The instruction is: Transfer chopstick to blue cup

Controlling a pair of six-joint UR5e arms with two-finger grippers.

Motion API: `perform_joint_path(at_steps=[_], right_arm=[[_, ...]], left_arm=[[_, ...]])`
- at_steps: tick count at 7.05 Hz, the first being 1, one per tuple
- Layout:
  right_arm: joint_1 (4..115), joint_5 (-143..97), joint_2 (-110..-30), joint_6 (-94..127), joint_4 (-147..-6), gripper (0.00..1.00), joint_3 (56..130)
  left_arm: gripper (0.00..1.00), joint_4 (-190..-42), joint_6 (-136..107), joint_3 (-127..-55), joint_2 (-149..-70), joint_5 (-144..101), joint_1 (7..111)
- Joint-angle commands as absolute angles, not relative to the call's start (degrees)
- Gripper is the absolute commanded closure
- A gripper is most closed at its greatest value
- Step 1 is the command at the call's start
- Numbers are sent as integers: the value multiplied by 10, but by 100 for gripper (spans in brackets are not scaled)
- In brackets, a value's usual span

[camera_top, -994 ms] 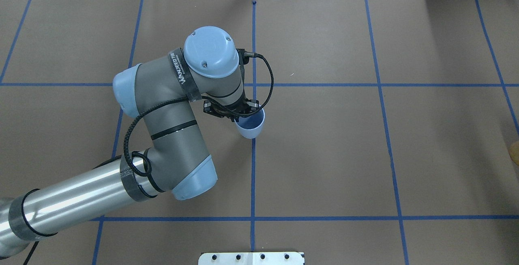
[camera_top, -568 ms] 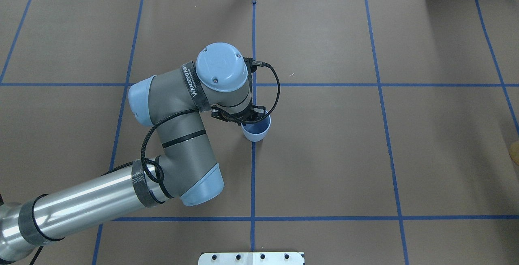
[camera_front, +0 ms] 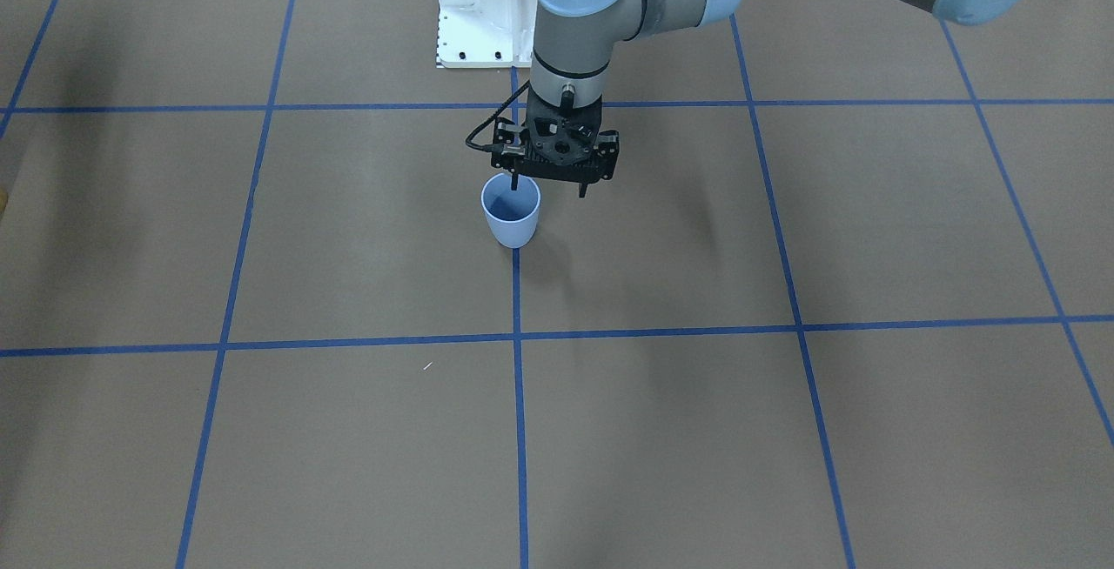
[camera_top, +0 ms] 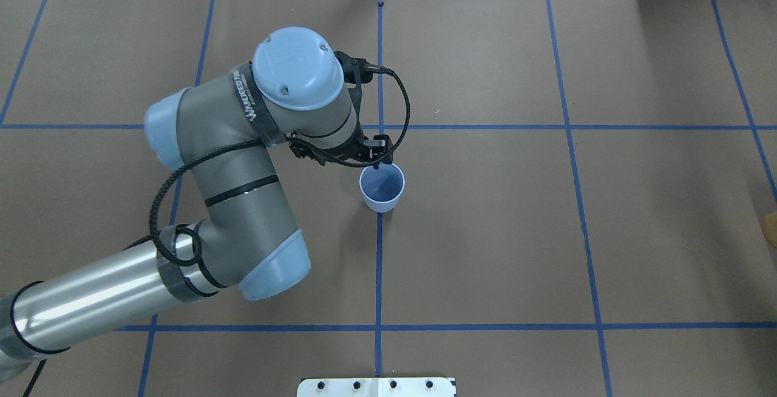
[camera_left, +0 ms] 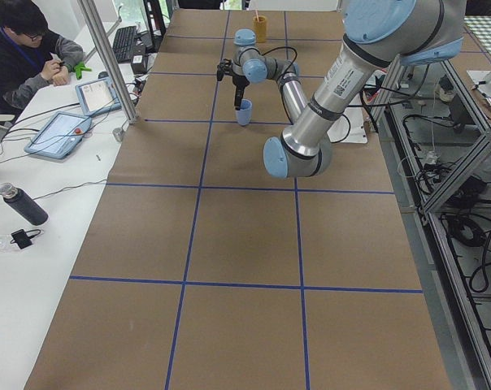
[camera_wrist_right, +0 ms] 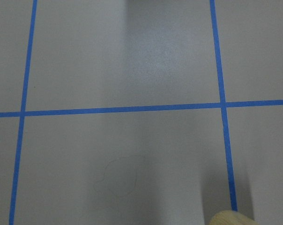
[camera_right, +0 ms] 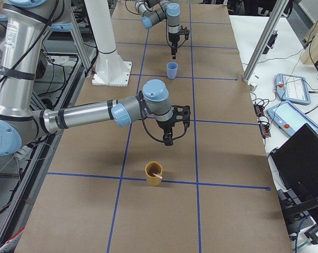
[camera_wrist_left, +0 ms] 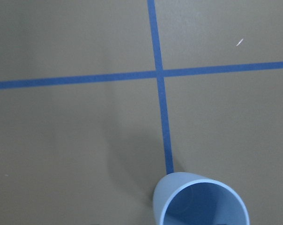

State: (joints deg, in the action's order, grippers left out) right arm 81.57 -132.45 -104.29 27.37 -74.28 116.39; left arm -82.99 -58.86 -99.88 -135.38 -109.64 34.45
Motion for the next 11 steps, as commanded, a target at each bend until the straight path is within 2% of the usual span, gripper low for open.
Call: perform_joint_path(at_steps=[1,4,6,7,9,11], right_arm=[[832,-1325,-1051,226,-742,0,1158],[867,-1326,-1090,187,-702,0,1131],[889,-1345,-1106,178,-573,0,1046],[910,-1372,-1107,178,-530,0,1004],[966,-1435,-1115,174,-521,0,992],[973,-1428,-1129,174,-511,0,963]], left_arm=[[1,-780,-381,-1089,-1257,-1179,450],[1,-780,-11,-1099,-1097,-1244,642],[1,-785,242,-1067,-1016,-1278,781],[1,-783,294,-1052,-1007,-1278,818],[1,-786,293,-1054,-999,-1279,820],[1,-786,289,-1054,-999,-1279,819]])
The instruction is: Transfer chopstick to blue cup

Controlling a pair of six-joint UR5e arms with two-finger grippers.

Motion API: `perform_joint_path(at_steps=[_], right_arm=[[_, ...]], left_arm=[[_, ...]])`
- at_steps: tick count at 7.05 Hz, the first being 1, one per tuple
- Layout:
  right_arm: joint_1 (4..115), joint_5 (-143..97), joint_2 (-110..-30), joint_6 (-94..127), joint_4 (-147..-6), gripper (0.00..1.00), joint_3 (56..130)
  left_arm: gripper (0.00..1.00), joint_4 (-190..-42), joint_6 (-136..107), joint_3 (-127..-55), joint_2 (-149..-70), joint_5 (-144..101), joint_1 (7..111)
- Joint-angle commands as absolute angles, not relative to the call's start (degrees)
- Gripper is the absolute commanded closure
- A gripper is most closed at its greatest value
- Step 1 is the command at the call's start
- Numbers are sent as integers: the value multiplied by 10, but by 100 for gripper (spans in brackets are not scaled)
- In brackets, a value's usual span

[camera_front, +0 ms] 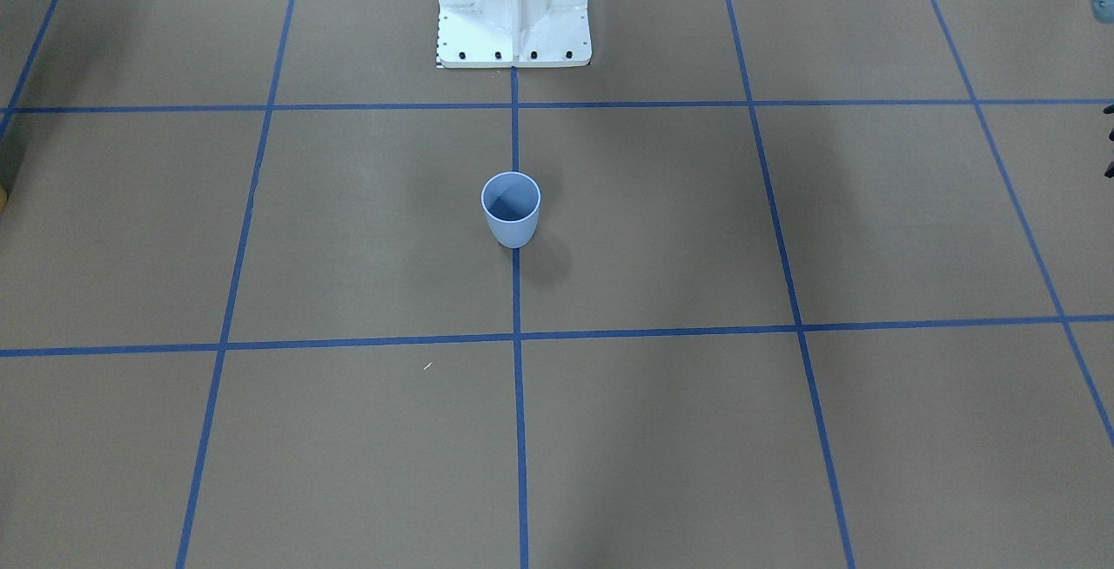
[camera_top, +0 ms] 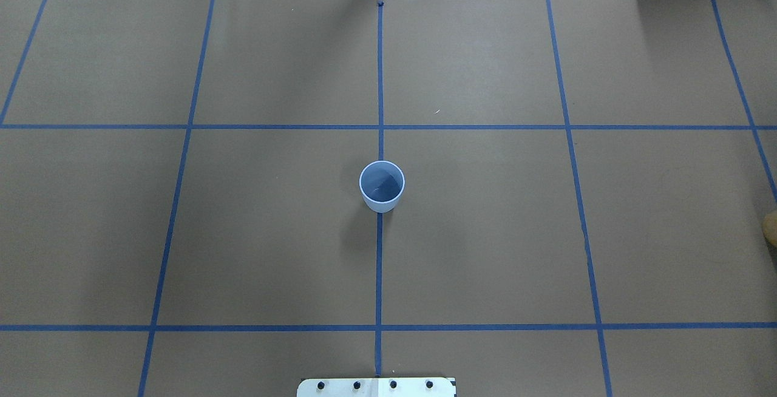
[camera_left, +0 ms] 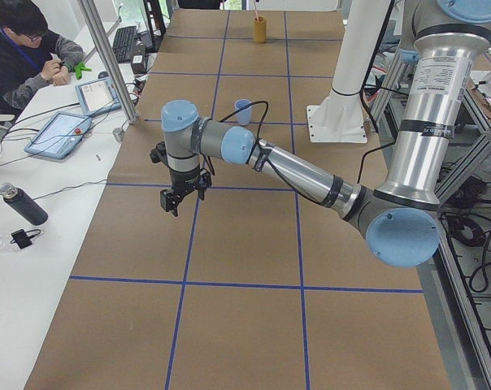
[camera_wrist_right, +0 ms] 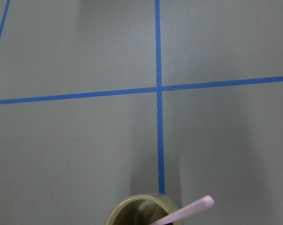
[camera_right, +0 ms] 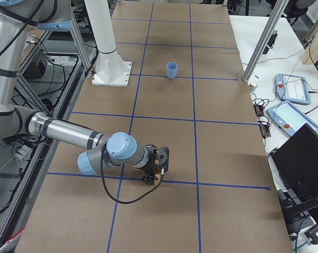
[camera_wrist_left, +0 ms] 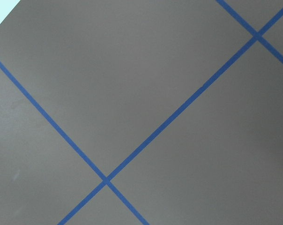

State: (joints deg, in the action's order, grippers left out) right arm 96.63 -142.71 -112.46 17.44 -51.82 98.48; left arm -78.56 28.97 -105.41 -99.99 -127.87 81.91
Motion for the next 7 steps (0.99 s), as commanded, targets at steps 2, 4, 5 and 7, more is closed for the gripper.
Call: perform_joint_path(at_steps=[2,4,5,7], right_arm=[[969,-1391,-1108,181,-511,3,944],[953,-1394,-1095,191,-512,23,944],[936,-1396,-1086,225,-512,30,944],[932,-1396,-1085,229,-512,53,943]], left_arm=[[1,-785,289,-1056,-999,-1279,821],[1,-786,289,-1055,-998,-1279,821],[1,-786,289,-1056,-999,-1279,821],[1,-786,288,-1056,-999,-1279,820]])
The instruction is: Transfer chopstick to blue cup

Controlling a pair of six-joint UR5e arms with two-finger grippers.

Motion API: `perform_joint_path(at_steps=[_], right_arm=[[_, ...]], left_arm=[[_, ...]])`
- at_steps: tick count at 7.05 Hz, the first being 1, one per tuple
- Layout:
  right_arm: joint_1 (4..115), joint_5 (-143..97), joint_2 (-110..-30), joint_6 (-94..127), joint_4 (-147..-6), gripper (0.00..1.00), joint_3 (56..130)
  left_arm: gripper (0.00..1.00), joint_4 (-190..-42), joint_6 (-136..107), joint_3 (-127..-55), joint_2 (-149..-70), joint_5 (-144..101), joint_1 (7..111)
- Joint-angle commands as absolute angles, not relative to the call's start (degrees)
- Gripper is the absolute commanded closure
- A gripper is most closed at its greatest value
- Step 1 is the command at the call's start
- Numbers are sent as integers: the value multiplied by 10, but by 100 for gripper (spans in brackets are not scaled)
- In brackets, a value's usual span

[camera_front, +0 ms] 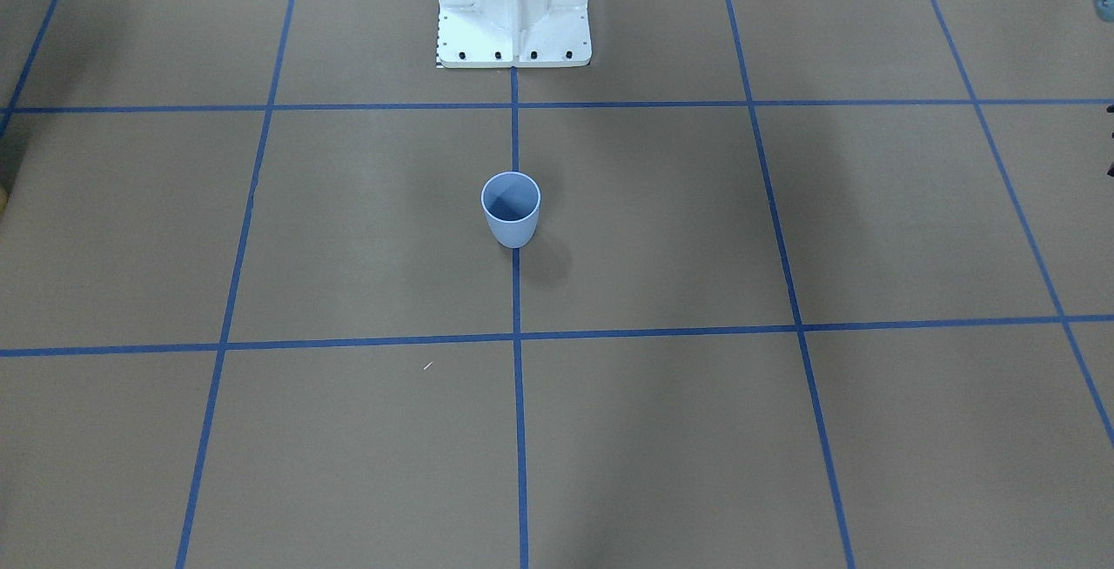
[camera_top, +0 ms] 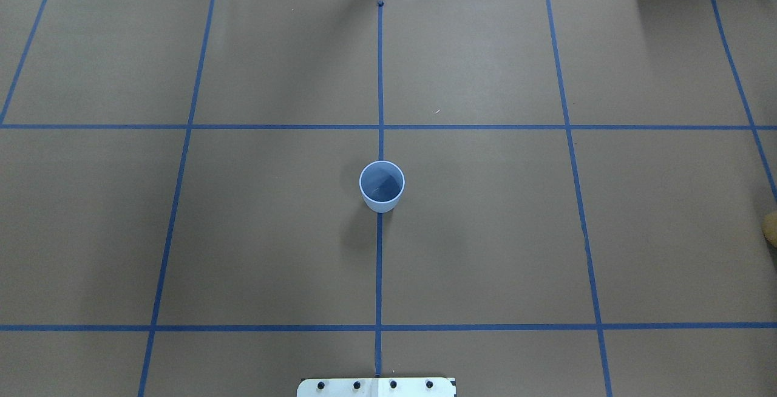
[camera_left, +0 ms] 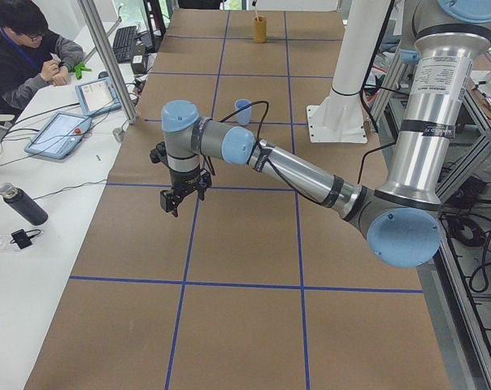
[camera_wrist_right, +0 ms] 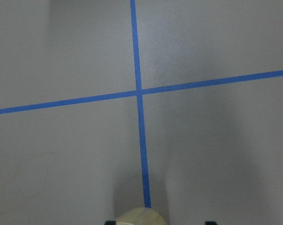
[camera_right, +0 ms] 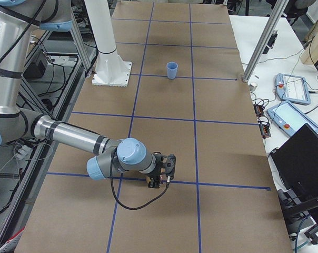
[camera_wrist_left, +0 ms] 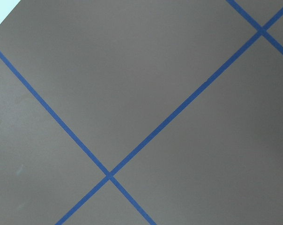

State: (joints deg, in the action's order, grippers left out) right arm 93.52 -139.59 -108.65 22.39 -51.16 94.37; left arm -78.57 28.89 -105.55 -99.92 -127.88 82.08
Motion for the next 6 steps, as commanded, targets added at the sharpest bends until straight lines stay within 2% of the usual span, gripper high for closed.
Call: perform_joint_path(at_steps=[1,2,5,6], right_arm=[[932,-1397,-1085,230,-512,62,944],[932,-1397,-1085,229,-512,74,944],[933,-1400,-1083,228,-509,95,949],[933,-1400,-1083,227,-509,97,950]], left_arm=[[1,-786,288,-1056,-999,-1279,820],[1,-786,287,-1056,-999,-1279,820],[1,-786,287,-1056,-999,-1278,820],[1,-786,287,-1056,-999,-1279,820]])
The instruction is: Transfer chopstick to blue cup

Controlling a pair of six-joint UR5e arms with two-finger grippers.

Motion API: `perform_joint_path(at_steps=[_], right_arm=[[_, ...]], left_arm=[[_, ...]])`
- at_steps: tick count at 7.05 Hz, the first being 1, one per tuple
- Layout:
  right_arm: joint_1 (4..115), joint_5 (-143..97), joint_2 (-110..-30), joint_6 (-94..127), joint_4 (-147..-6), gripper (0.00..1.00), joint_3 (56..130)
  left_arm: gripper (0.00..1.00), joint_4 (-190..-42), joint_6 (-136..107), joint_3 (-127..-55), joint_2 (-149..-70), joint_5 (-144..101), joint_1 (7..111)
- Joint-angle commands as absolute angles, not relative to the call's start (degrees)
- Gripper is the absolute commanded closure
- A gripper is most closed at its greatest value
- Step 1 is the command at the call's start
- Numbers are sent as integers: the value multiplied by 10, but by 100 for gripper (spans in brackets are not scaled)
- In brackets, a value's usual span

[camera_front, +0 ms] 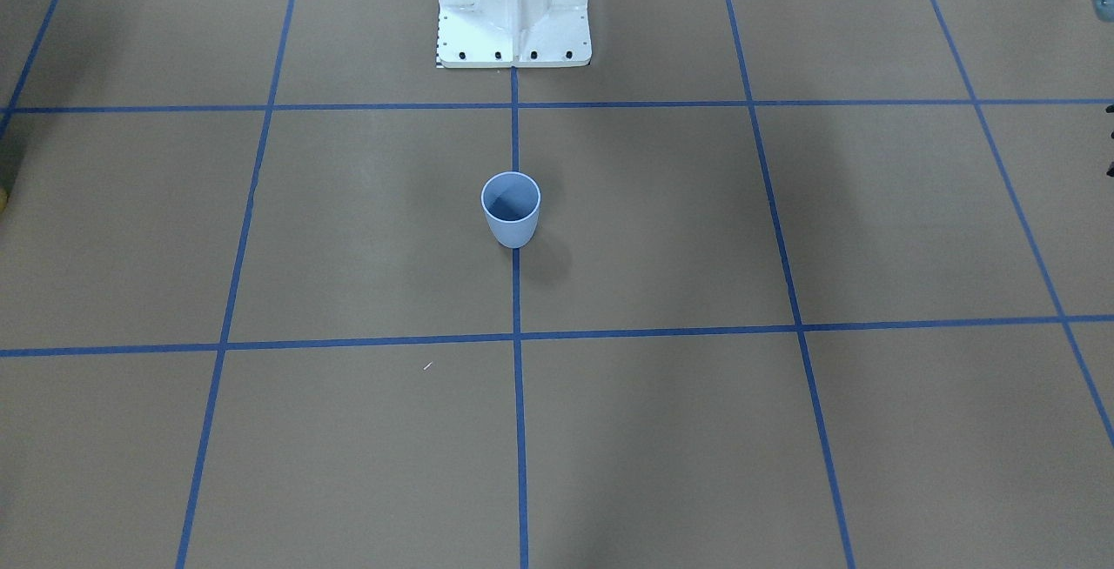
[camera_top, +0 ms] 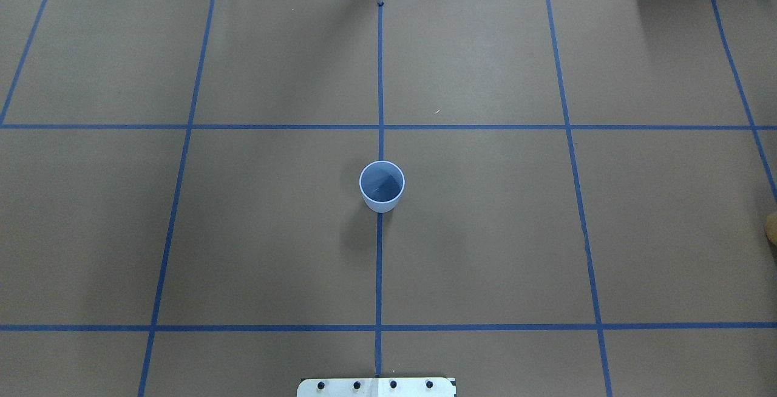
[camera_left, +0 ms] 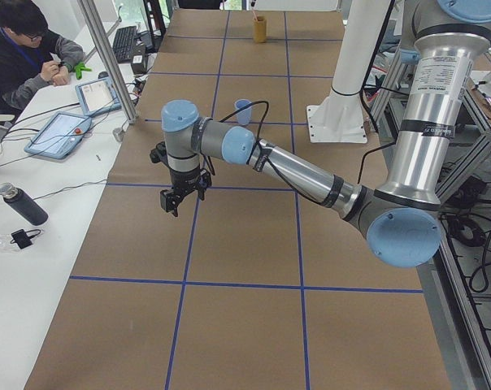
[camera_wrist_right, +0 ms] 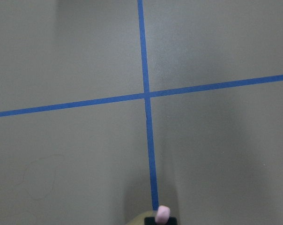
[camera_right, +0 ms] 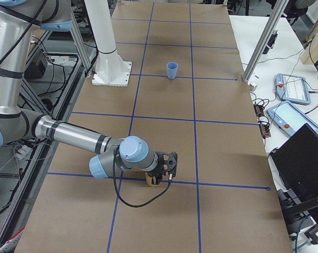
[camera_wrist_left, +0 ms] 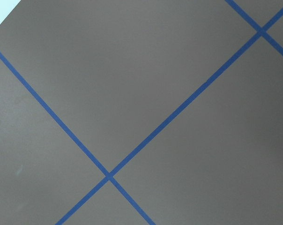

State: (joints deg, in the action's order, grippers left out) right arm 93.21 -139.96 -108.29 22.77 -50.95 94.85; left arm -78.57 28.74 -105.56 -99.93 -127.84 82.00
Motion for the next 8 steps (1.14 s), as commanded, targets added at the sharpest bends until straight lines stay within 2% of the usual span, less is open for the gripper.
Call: perform_joint_path(at_steps=[1,5,8], right_arm=[[933,-1401,-1083,227,-510,100,960],[969,-1427,-1092,227,-516,100,1022],[988,-1440,-1092,222,-517,100,1034]], left_arm=[[1,-787,287,-1056,-995,-1279,820],[1,-787,287,-1056,-985,-1279,820],[1,-787,287,-1058,-983,-1279,820]])
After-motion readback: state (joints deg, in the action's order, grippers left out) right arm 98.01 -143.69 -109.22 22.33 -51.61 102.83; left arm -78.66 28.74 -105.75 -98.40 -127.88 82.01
